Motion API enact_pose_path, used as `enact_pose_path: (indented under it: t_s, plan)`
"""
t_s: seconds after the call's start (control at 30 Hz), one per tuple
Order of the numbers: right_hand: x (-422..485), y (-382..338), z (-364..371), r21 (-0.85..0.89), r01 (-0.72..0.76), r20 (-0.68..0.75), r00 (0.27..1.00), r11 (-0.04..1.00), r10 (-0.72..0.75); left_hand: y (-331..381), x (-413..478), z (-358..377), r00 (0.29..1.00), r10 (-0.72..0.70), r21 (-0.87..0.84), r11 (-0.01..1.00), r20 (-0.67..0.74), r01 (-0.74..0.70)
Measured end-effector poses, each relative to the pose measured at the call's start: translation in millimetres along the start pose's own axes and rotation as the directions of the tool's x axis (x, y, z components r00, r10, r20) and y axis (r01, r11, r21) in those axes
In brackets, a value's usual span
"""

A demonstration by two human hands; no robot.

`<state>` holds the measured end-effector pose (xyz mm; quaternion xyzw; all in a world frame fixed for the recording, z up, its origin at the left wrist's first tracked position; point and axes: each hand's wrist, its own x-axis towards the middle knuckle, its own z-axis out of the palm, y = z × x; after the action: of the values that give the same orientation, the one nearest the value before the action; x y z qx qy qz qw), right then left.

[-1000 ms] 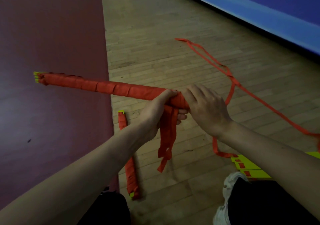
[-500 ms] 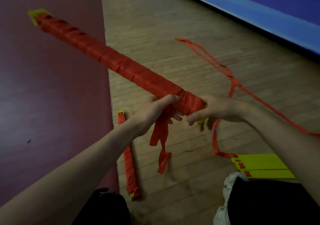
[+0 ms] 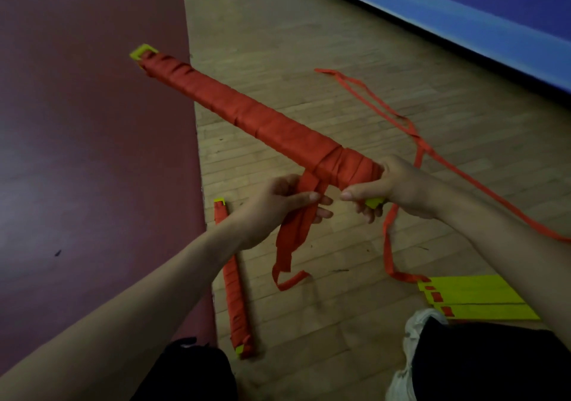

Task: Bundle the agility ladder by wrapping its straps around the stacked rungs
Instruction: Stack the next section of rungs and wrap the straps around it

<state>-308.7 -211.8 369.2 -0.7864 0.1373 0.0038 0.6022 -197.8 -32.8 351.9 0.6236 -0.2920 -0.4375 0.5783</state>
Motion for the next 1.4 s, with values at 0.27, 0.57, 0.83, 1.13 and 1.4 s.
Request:
enact_pose_path:
  t_s: [0.27,0.57,0.83,1.13,1.4]
  plan:
    - [5.4,3.4,-0.1,-0.083,0.027,-0.189,0.981,0.996,-0.042,4.1,2.9,14.8,0.989,-0.148,-0.088,0.985,-0.016,0.146]
    - [8.0,7.5,11.7,-0.468,0.066,-0.302,0.925,0.881,-0.229,12.9,6.0,17.7,0.994,-0.100,-0.146,0.985,-0.040,0.093]
    - [15.6,17.2,28.5,-0.920,0.090,-0.174,0.779,0.382,-0.602,16.0,4.5,17.8,0.995,-0.046,-0.193,0.981,-0.090,0.028]
    - [17.1,10.9,40.2,-0.979,0.011,-0.152,0.627,0.204,-0.764,19.1,4.6,26.2,0.971,-0.073,-0.311,0.950,-0.227,-0.002]
    - [17.2,10.1,32.1,-0.842,0.160,-0.205,0.788,0.515,-0.580,16.8,6.1,20.6,0.967,-0.029,-0.237,0.971,-0.255,-0.033]
